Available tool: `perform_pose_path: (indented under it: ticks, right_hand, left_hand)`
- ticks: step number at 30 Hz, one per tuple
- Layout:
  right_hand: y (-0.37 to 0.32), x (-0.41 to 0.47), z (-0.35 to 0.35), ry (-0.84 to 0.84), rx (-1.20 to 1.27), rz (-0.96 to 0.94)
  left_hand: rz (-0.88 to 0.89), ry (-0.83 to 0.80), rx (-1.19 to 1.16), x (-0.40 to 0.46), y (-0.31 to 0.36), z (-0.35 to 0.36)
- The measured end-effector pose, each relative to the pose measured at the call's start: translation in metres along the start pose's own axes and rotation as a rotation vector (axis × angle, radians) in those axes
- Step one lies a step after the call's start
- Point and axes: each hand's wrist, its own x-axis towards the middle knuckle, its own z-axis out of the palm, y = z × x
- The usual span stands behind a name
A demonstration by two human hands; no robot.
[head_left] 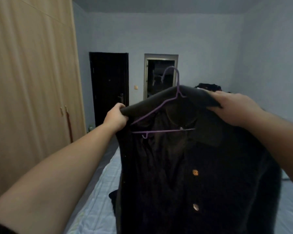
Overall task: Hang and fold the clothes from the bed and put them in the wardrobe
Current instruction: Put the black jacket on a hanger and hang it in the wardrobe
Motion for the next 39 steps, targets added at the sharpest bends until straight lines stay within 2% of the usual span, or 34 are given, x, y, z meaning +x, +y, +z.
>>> perform_pose_path:
  ticks: [4, 6, 9, 12, 14, 16, 17, 18, 22, 24, 26, 29, 30, 34, 39]
  right_hand:
    - [0.005, 0.006, 0.023, -0.243, -0.051, 0.106]
    - [0.003, 0.012, 0.032, -0.289, -0.018, 0.171]
    - [0.001, 0.022, 0.047, -0.243, -0.067, 0.251]
    - [-0.007, 0.027, 0.063, -0.145, -0.07, 0.286]
    - [-0.011, 0.027, 0.071, -0.074, -0.014, 0.284]
    - [-0.012, 0.026, 0.076, 0.001, 0.037, 0.278]
    - [-0.011, 0.025, 0.078, 0.029, 0.066, 0.278]
    - [-0.009, 0.025, 0.08, 0.041, 0.098, 0.275]
    - [-0.006, 0.023, 0.081, -0.037, 0.366, 0.229]
    - [-0.009, 0.02, 0.081, -0.103, 0.515, 0.158]
    - [-0.012, 0.017, 0.084, -0.142, 0.58, 0.095]
    - [-0.015, 0.016, 0.087, -0.198, 0.673, 0.062]
    - [-0.015, 0.017, 0.087, -0.217, 0.699, 0.066]
    - [-0.015, 0.014, 0.083, -0.265, 0.704, 0.103]
    - [-0.021, 0.008, 0.085, -0.031, 0.412, 0.017]
  left_hand:
    - [0.119, 0.04, 0.232, 0.002, 0.003, -0.005]
    - [0.168, 0.036, 0.286, -0.002, 0.011, -0.005]
    - [0.204, 0.019, 0.27, -0.013, 0.022, 0.006]
    - [0.189, -0.037, 0.158, -0.029, 0.028, 0.024]
    - [0.212, -0.227, 0.073, -0.038, 0.025, 0.038]
    - [0.183, -0.548, 0.042, -0.044, 0.023, 0.043]
    - [0.151, -0.649, 0.073, -0.043, 0.022, 0.043]
    - [0.155, -0.663, 0.131, -0.04, 0.022, 0.04]
    - [0.423, -0.266, 0.332, -0.015, 0.023, 0.026]
    - [0.536, -0.177, 0.321, -0.007, 0.029, 0.022]
    - [0.548, -0.252, 0.317, -0.002, 0.036, 0.019]
    - [0.395, -0.572, 0.106, 0.0, 0.038, 0.022]
    - [0.356, -0.615, 0.025, -0.002, 0.036, 0.026]
    - [0.339, -0.418, -0.154, -0.008, 0.023, 0.048]
    - [0.406, -0.235, -0.249, -0.006, 0.036, 0.04]
